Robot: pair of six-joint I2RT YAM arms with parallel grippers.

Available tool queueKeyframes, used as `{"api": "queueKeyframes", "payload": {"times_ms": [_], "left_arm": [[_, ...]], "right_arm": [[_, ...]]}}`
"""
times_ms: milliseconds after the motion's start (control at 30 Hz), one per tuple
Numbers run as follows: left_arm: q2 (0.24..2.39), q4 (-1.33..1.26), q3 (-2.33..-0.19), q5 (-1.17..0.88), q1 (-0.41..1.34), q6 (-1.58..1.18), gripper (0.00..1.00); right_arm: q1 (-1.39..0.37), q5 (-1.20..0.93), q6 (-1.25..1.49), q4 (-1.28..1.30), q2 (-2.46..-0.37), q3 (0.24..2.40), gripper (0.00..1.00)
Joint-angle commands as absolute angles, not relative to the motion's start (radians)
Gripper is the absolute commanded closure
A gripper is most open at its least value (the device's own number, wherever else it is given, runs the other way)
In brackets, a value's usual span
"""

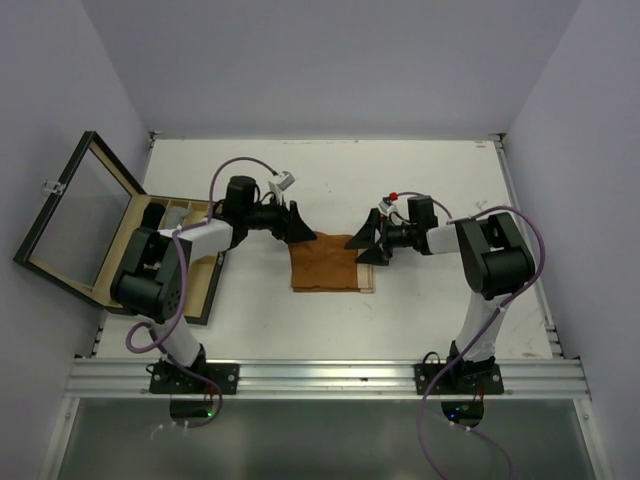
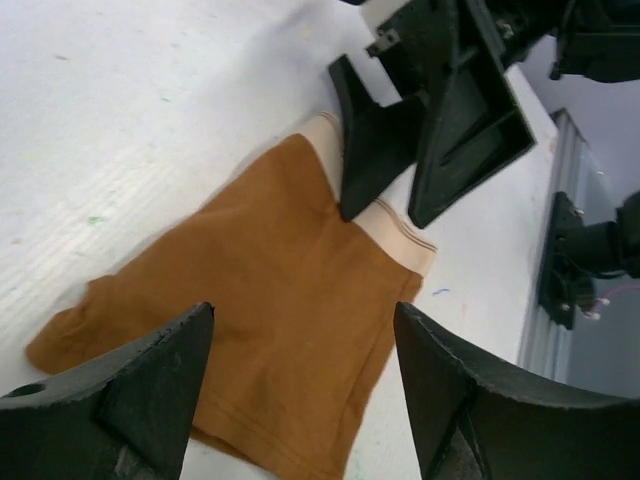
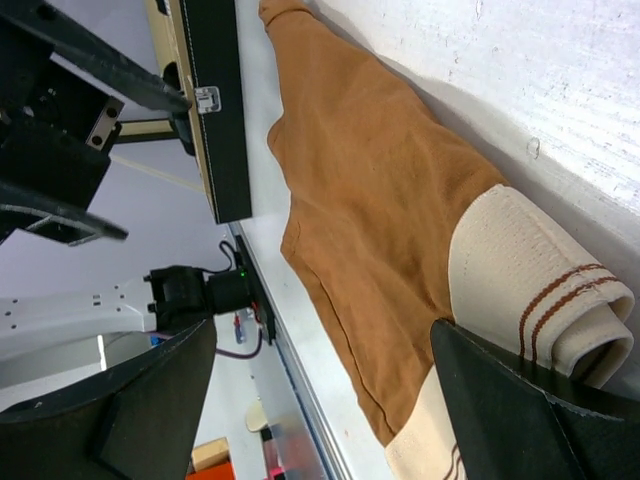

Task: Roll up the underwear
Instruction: Fold the underwear

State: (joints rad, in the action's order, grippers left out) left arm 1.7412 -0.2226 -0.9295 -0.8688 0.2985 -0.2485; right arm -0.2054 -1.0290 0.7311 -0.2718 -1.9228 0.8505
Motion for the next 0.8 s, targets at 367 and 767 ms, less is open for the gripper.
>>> {"api": "queueKeyframes", "payload": {"times_ms": [367,767], "left_arm": [[1.784,-0.632,-0.77,-0.927,0.552,-0.609,0.44],[1.95,-0.885,-0.833,-0.871,0.713,-0.824,0.52]], "right_arm": [[-0.201,-0.966,1.181,-0.789,-1.913,0.661,0.04],[-0.229,-0.864,1.335,-0.91,-1.902,0.574,0.01]]}}
